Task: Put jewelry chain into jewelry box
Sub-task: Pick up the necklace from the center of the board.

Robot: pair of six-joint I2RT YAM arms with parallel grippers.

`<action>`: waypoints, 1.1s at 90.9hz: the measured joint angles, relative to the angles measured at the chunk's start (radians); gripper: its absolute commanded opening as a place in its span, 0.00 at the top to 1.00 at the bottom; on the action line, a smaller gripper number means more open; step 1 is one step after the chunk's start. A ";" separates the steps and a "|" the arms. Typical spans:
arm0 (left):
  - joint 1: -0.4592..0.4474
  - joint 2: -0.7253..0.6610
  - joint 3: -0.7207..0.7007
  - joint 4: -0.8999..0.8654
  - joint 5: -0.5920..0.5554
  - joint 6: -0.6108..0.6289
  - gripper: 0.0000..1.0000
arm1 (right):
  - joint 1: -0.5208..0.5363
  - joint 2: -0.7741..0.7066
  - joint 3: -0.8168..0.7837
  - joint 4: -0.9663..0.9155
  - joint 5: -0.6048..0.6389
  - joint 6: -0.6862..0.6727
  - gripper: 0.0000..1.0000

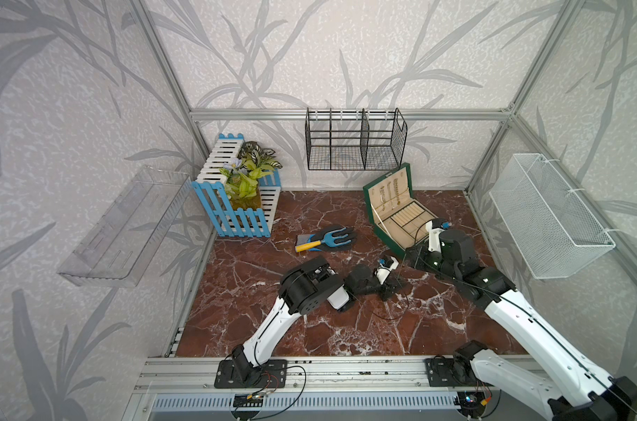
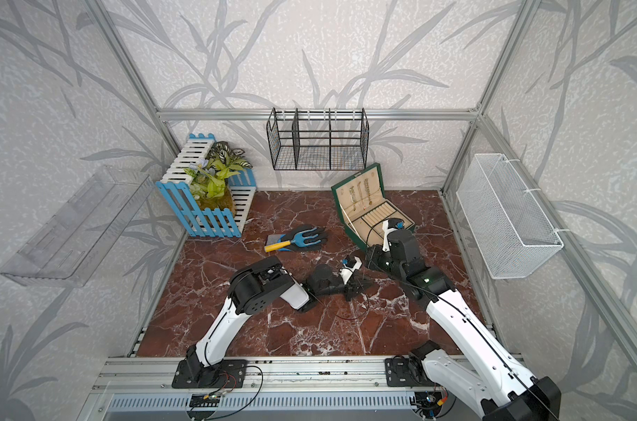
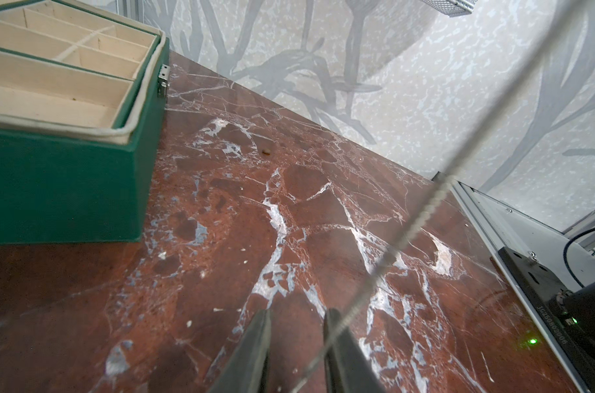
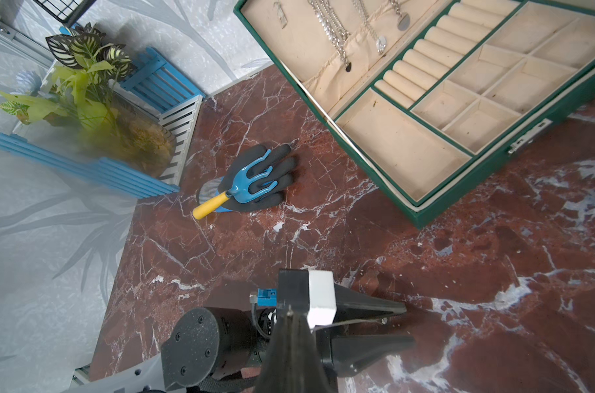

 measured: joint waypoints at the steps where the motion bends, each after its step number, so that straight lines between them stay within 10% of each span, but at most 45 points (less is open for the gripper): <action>1: 0.000 0.000 0.000 0.000 0.000 0.000 0.84 | 0.000 0.000 0.000 0.000 0.000 -0.001 1.00; 42: 0.039 -0.177 -0.161 -0.157 -0.096 0.041 1.00 | -0.034 -0.034 -0.018 -0.018 0.059 -0.002 1.00; 77: 0.132 -0.541 -0.146 -0.803 -0.106 0.188 1.00 | -0.057 0.006 -0.330 0.194 0.007 -0.024 0.99; 88: 0.138 -0.580 -0.045 -1.045 -0.094 0.226 1.00 | -0.057 0.046 -0.423 0.351 -0.110 -0.081 0.60; 100: 0.148 -0.625 0.048 -1.249 -0.068 0.248 1.00 | -0.043 0.077 -0.460 0.486 -0.215 -0.182 0.45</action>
